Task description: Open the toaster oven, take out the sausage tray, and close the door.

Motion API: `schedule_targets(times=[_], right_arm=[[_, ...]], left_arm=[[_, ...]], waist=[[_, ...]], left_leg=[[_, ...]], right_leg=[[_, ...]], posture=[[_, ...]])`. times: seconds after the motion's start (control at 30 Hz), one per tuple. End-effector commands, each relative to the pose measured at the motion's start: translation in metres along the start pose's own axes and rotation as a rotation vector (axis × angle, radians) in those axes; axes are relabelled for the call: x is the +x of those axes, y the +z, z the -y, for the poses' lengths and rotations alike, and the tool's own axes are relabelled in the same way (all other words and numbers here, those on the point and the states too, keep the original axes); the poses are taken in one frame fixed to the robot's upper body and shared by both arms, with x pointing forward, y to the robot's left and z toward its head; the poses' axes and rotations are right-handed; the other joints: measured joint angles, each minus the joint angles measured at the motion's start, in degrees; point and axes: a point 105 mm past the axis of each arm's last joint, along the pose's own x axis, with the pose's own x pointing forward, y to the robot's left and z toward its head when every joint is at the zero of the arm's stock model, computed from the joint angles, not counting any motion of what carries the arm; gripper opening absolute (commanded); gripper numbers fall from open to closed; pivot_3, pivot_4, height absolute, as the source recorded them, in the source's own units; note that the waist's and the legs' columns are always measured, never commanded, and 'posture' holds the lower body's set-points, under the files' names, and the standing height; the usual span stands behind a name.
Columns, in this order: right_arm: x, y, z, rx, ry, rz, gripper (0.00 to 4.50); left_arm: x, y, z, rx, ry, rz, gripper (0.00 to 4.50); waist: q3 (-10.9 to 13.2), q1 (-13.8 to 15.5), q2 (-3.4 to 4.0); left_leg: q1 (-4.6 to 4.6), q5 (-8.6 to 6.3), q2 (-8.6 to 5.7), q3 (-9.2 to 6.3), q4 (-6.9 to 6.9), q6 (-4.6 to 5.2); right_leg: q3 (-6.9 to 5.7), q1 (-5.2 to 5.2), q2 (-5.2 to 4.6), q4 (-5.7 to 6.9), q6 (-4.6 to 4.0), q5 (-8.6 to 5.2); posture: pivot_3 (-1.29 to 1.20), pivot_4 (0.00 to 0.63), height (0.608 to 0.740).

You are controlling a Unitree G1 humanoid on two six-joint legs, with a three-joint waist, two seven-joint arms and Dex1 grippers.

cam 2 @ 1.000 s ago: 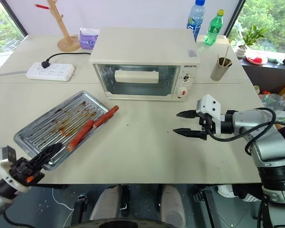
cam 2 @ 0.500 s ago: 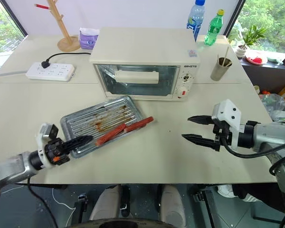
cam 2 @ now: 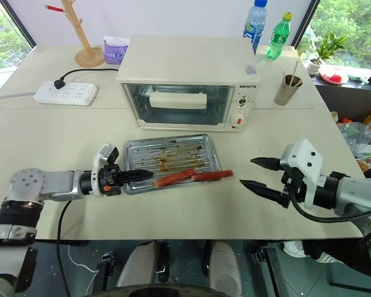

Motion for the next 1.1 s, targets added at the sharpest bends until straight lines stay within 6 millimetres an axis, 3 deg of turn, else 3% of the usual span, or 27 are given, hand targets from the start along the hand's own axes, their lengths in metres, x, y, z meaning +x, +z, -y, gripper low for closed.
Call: schedule_targets(times=[0.03, 0.27, 0.5, 0.6, 0.8, 0.87, 1.1], right_arm=[[-0.002, 0.009, -0.003, -0.032, -0.017, 0.038, 3.06], [0.001, 0.006, -0.004, -0.024, -0.025, 0.041, 3.06], [0.003, 0.005, -0.006, -0.02, -0.021, 0.04, 3.06], [0.002, 0.006, -0.005, -0.019, -0.027, 0.044, 3.11], [0.005, 0.006, -0.004, -0.019, -0.029, 0.048, 3.11], [0.005, 0.006, -0.004, -0.018, -0.029, 0.05, 3.11], [0.01, 0.005, 0.0, -0.025, -0.021, 0.057, 3.11]], left_arm=[[0.009, 0.006, 0.0, 0.018, -0.018, -0.009, 0.0], [0.024, 0.004, -0.013, 0.02, 0.005, -0.037, 0.0], [0.025, 0.004, -0.026, 0.013, 0.041, -0.036, 0.0], [0.024, 0.004, -0.026, 0.019, 0.041, -0.043, 0.82], [0.014, 0.013, -0.023, 0.053, 0.068, -0.025, 3.78], [0.004, 0.018, -0.02, 0.067, 0.084, -0.01, 4.47], [-0.046, 0.03, -0.026, 0.118, 0.22, 0.098, 4.47]], waist=[[0.0, 0.01, 0.0], [-0.11, 1.19, 0.16], [-0.3, 1.63, 0.4], [-0.4, 1.44, 0.5], [-0.4, 1.34, 0.48], [-0.4, 1.33, 0.48], [-0.36, -0.34, 0.36]], left_leg=[[0.0, 0.0, 0.0, 0.0, 0.0, 0.0], [0.09, 0.0, -0.07, -0.05, 0.06, 0.0], [0.15, 0.0, -0.12, -0.08, 0.07, 0.01], [0.21, 0.0, -0.12, -0.12, 0.07, 0.01], [0.19, -0.02, -0.05, -0.12, 0.06, 0.04], [0.19, -0.02, -0.04, -0.13, 0.06, 0.04], [0.18, -0.02, 0.09, -0.14, 0.0, 0.04]], right_leg=[[0.0, 0.01, 0.0, 0.0, 0.0, 0.0], [-0.01, 0.17, -0.05, -0.02, 0.0, -0.01], [-0.01, 0.31, -0.08, -0.06, 0.0, -0.02], [-0.01, 0.36, -0.08, -0.08, 0.01, -0.02], [-0.04, 0.31, 0.0, -0.06, 0.02, -0.03], [-0.05, 0.31, 0.0, -0.06, 0.02, -0.03], [-0.04, 0.17, 0.11, 0.01, 0.01, -0.03]], posture=[[0.0, 0.15, 0.722], [0.0, 0.15, 0.722], [0.0, 0.15, 0.722], [0.0, 0.15, 0.722], [0.0, 0.15, 0.722], [0.0, 0.15, 0.722], [0.0, 0.15, 0.722]])
